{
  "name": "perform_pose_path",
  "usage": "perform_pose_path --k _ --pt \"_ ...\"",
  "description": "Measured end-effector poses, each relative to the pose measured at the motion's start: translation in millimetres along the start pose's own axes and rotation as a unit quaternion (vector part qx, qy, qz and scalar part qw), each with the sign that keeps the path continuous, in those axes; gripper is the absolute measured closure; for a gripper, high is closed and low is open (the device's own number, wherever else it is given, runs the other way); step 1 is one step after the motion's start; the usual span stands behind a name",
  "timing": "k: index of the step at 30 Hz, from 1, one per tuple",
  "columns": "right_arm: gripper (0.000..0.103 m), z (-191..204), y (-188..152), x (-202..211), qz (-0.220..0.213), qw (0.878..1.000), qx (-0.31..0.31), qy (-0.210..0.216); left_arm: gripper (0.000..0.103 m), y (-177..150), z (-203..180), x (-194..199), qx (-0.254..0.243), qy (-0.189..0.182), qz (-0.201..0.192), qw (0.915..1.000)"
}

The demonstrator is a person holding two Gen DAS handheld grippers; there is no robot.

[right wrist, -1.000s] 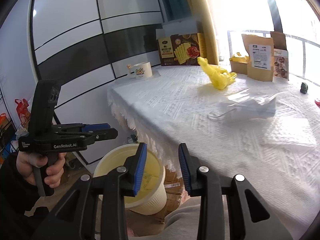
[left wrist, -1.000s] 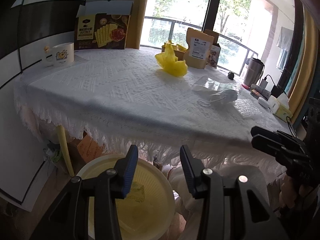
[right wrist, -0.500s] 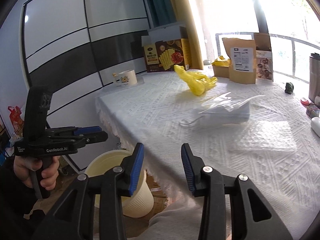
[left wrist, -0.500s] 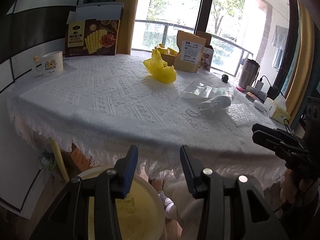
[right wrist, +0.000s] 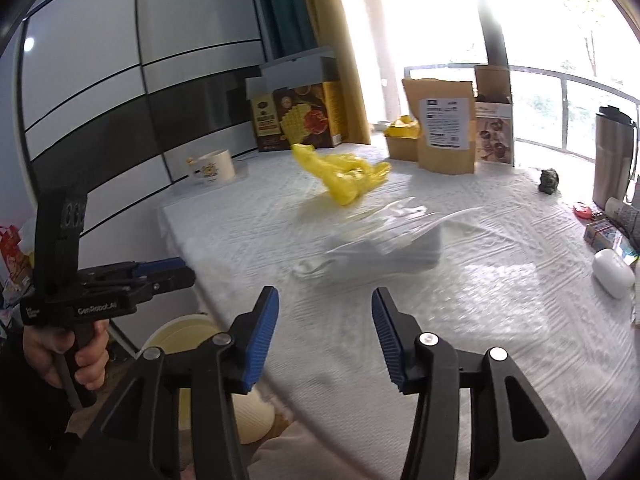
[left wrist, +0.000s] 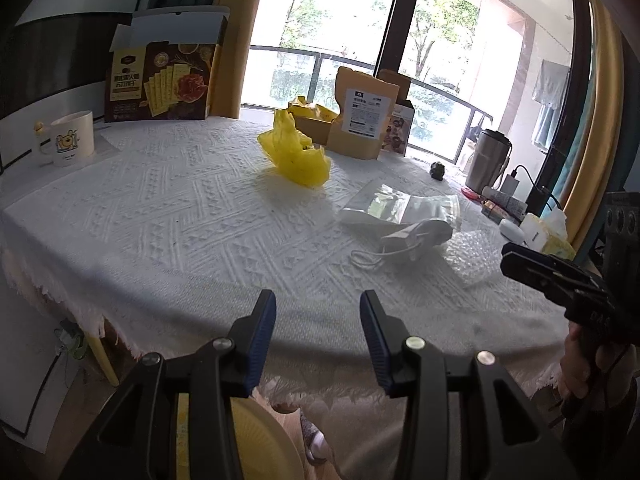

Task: Collect trash
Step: 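Move both open tools back toward the items on the table, then grasp the white-labelled plastic bag with the right tool and lift it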

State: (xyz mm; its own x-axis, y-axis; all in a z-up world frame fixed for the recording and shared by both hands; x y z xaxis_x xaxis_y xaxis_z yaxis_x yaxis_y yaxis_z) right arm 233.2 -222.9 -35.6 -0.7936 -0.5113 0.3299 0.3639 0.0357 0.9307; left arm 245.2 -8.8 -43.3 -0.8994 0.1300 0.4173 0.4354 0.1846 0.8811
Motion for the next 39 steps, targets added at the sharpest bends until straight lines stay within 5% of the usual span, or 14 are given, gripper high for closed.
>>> perform_pose_path --k 5,24,33,37,39 --pt "0.049 -22 10 -13 0.005 1.0 -0.005 -0.031 0.06 4 4 -16 0.005 -0.007 -0.002 1.0" --pt "0.045 -86 43 -104 0.052 0.991 -0.069 -0.099 0.06 23 51 -55 0.026 0.001 -0.021 0.9994" --pt "0.045 -88 46 -126 0.055 0.992 -0.091 -0.072 0.06 23 55 -60 0.028 -0.006 -0.021 0.9994" --pt "0.091 -82 48 -125 0.046 0.994 -0.077 -0.068 0.06 23 53 -58 0.028 -0.008 -0.022 0.9993" --pt "0.095 -78 51 -120 0.033 0.995 -0.065 -0.062 0.06 24 50 -56 0.028 -0.01 -0.022 0.9993"
Point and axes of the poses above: each gripper's, at about its wrist camera, not at the fingertips, and x roughly against the way its jaws point, z to its left, y to its top, the point moved 3 cm from there along -x, roughly the way its jaws point, and after that the axes turned 11 degrees about -z, right-handed, at the moved point
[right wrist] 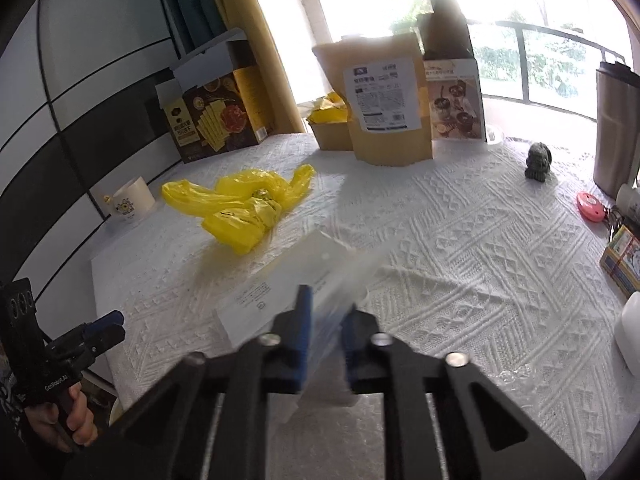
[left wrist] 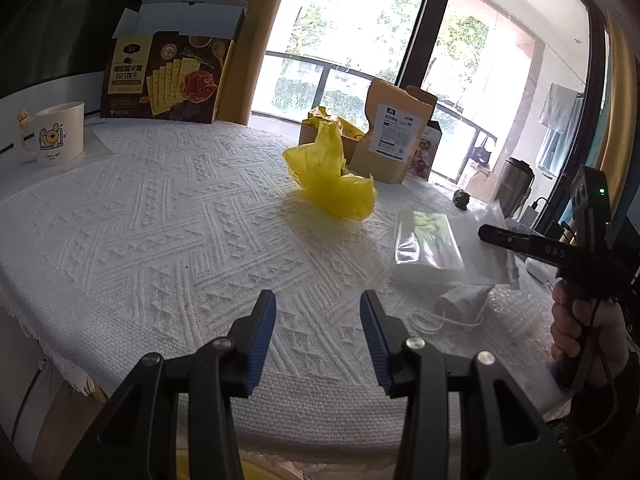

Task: Collect trash
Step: 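Grasp the white-labelled plastic bag with the right tool and lift it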

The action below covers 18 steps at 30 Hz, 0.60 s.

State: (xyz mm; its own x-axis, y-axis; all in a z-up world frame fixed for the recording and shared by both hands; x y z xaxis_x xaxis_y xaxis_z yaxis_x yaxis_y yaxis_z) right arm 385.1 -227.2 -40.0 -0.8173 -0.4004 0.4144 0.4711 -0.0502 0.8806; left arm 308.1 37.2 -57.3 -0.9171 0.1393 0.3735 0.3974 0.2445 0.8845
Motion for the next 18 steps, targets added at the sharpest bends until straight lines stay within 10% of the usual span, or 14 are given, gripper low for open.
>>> perform_pose_path --k 18 --pt "0.101 -4 35 119 -0.139 0.989 0.046 -0.021 0.053 -5 -82 -18 -0.038 -0.066 0.019 0.9969"
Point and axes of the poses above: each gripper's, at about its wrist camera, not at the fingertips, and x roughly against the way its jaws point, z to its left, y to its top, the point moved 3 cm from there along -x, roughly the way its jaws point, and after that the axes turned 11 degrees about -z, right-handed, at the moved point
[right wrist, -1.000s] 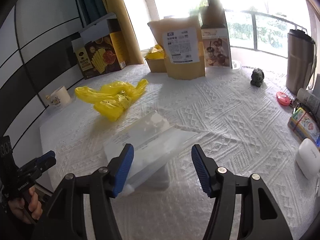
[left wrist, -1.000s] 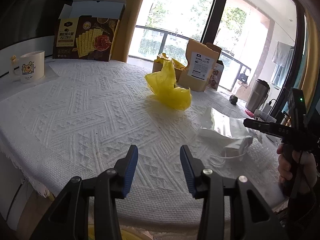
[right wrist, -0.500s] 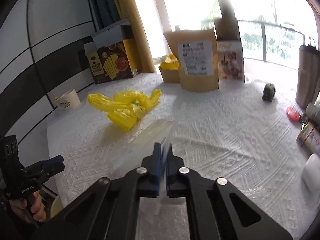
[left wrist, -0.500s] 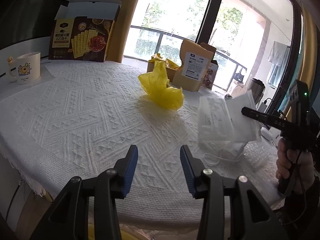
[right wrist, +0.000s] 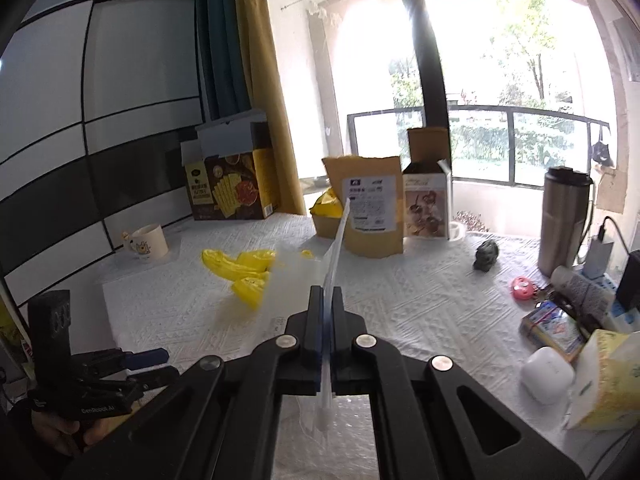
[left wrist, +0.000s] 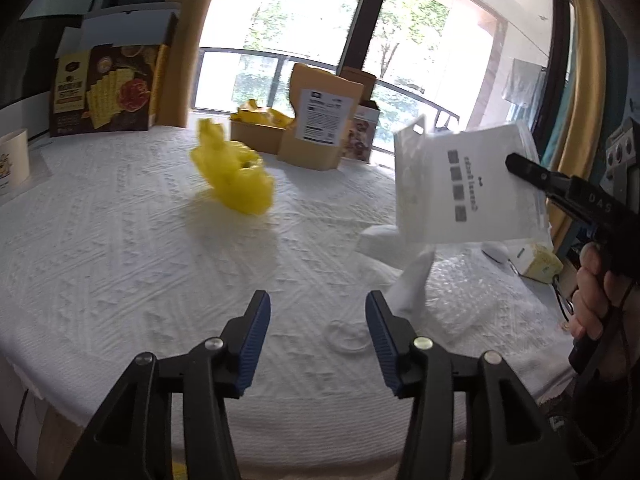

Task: Collect trash
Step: 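Grasp the white face mask with the left tool and lift it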

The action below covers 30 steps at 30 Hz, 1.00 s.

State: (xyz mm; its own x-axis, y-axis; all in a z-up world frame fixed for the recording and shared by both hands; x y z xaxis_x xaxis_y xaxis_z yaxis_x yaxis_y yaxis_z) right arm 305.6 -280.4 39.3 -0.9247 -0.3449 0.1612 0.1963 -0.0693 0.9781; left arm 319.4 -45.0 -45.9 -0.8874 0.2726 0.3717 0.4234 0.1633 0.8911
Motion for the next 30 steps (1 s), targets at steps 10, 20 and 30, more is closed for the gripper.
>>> perform_pose_path --k 10,20,30 --pt "0.101 -44 13 46 -0.035 0.999 -0.009 -0.026 0.05 -8 -49 -48 -0.036 -0.035 0.026 0.9984" --pt "0.101 -73 10 76 -0.04 0.998 -0.013 -0.05 0.05 -18 -75 -74 -0.08 -0.052 0.052 0.9941" --pt "0.101 -61 15 94 -0.047 0.998 -0.004 -0.048 0.1 -17 -89 -75 -0.101 -0.062 0.045 0.992"
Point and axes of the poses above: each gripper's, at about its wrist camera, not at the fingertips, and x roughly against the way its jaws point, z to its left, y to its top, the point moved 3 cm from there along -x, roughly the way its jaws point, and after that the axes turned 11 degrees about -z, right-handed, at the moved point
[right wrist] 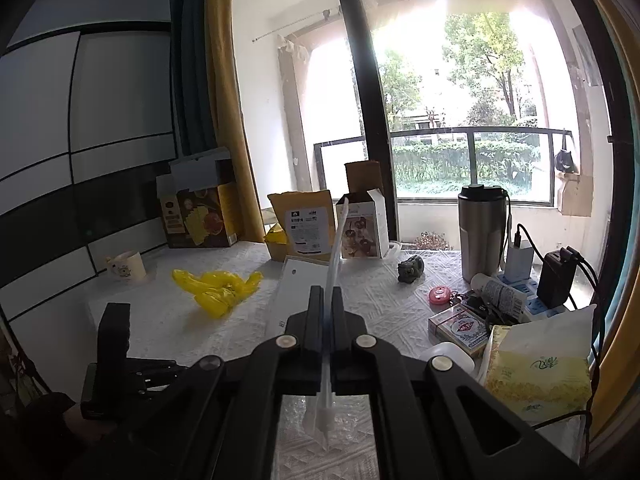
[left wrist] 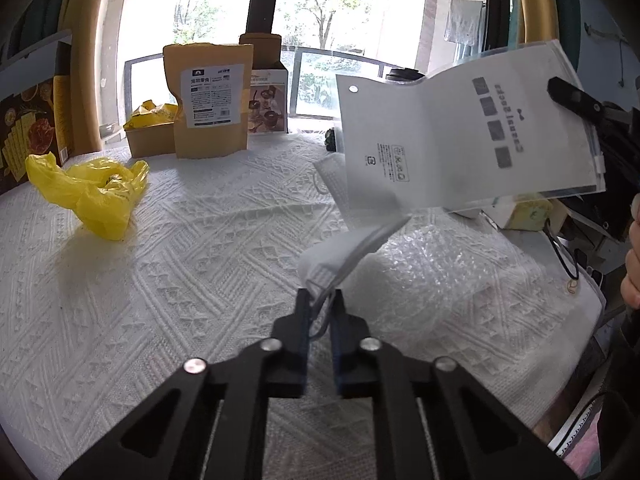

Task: Collect trash
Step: 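Grasp the white face mask with the left tool and lift it, then carry both items over the wastebasket and open the right tool to drop the bag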

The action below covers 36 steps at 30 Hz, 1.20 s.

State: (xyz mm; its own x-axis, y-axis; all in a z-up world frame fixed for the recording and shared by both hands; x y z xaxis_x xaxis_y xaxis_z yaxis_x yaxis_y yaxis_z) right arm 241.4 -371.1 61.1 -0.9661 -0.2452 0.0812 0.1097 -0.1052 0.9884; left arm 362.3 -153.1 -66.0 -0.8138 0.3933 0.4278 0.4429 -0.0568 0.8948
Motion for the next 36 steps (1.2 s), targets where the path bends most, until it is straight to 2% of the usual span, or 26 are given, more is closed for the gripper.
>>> perform_pose_path --k 9,17,22,36 --pt "0.101 11 13 17 -0.013 1.0 0.016 -0.001 0.101 11 1 33 0.006 0.012 -0.041 0.9991" --pt "0.101 33 30 38 -0.034 0.999 0.033 0.002 0.101 18 6 81 -0.005 0.039 -0.072 0.9966" --pt "0.101 52 41 51 -0.047 0.998 0.042 0.01 0.101 10 15 108 -0.015 0.064 -0.074 0.9951" --pt "0.101 122 48 64 -0.053 0.994 0.066 0.063 0.101 -14 62 192 0.015 0.124 -0.088 0.9883"
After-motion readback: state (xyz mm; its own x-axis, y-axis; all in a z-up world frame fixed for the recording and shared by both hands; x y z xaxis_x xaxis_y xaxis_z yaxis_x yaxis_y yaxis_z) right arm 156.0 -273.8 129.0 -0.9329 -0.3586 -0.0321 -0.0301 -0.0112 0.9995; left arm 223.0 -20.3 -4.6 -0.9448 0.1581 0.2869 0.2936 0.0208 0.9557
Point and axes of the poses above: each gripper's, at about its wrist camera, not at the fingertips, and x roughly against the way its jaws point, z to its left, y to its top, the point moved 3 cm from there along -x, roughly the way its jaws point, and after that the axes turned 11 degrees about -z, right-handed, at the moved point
